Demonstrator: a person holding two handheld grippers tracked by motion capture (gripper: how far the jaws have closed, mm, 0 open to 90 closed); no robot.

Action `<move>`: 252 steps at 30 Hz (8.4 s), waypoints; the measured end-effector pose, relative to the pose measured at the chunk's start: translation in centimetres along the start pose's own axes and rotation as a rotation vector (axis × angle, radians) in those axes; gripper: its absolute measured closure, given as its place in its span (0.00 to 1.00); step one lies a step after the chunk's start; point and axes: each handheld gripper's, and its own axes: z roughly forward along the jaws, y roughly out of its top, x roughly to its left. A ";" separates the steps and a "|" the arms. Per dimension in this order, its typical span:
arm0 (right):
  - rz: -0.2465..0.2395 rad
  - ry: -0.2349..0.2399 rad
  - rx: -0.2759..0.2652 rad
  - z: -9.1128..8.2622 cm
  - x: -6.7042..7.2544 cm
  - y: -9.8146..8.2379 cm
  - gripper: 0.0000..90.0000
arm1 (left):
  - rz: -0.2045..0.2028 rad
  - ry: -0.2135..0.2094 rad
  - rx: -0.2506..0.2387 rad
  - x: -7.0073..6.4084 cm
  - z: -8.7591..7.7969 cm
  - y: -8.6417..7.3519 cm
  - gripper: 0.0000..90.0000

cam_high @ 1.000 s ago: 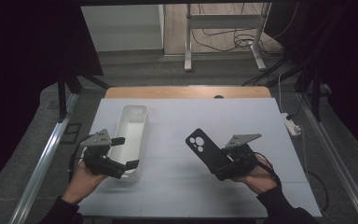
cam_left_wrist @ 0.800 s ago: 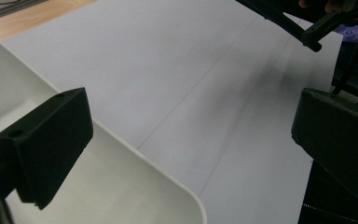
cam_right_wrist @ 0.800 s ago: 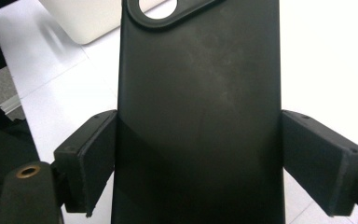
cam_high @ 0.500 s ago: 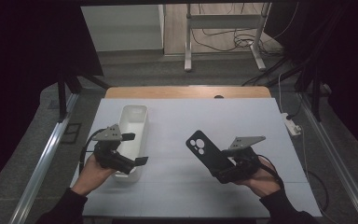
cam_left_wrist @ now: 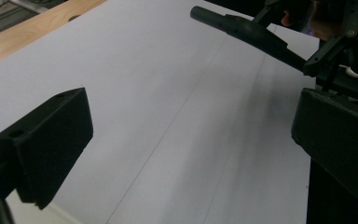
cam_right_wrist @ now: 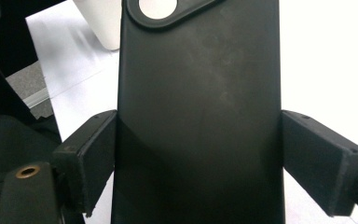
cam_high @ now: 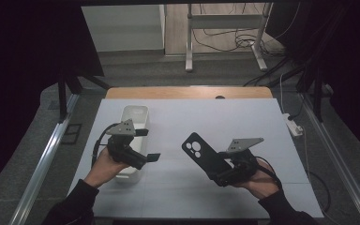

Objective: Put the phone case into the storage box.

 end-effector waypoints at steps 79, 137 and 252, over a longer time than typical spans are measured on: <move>-0.249 0.341 -0.057 2.6 3.3 1.3 0.16 | 0.142 -0.431 -0.048 -3.0 2.5 0.0 0.15; -0.082 -0.062 -0.033 3.3 2.6 1.3 0.00 | -0.080 -0.023 0.027 -2.5 1.4 2.2 0.16; -0.093 0.148 -0.096 3.0 3.2 0.7 0.94 | -0.038 -0.095 -0.084 -2.0 0.0 1.8 0.20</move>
